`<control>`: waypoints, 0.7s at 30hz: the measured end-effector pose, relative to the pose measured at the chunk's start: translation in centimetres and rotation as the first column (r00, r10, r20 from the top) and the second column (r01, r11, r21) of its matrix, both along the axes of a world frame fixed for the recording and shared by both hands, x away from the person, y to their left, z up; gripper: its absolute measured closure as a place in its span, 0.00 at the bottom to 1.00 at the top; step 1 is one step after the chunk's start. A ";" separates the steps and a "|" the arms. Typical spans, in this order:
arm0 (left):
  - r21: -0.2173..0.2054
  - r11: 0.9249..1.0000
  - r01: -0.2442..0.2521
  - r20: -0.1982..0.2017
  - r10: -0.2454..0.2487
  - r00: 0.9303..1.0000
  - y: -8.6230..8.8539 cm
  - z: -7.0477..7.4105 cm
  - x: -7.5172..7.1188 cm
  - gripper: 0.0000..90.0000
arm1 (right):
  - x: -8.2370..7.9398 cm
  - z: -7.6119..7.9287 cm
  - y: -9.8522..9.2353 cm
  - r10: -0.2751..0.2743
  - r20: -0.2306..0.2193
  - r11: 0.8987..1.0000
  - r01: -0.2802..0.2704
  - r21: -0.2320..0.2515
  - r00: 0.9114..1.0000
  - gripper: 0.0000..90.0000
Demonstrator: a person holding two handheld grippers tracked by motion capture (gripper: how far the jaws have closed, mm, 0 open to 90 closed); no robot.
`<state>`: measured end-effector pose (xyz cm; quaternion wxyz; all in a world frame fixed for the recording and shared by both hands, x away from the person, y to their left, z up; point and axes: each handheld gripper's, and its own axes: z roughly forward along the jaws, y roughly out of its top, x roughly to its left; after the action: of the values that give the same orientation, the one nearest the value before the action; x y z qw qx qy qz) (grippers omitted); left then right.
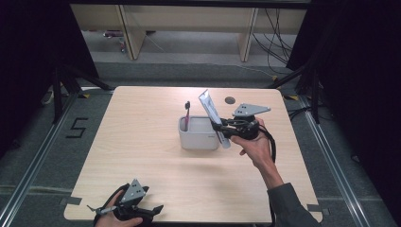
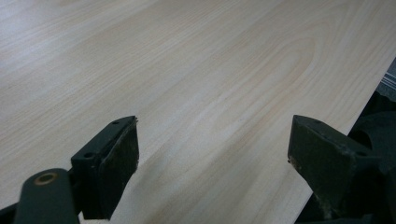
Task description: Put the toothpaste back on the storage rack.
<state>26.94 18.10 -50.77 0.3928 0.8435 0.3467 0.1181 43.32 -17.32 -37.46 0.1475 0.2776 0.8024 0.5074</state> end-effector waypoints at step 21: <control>0.013 1.000 0.011 0.007 -0.011 1.000 0.1 0.1 0.1 0.18 | 2.8 1.3 2.9 -0.044 0.031 0.994 0.040 0.102 0.999 0.81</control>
<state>26.99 18.24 -50.70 0.3894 0.8474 0.3399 0.1213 46.12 -14.42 -36.18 0.1571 0.2931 0.7670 0.5488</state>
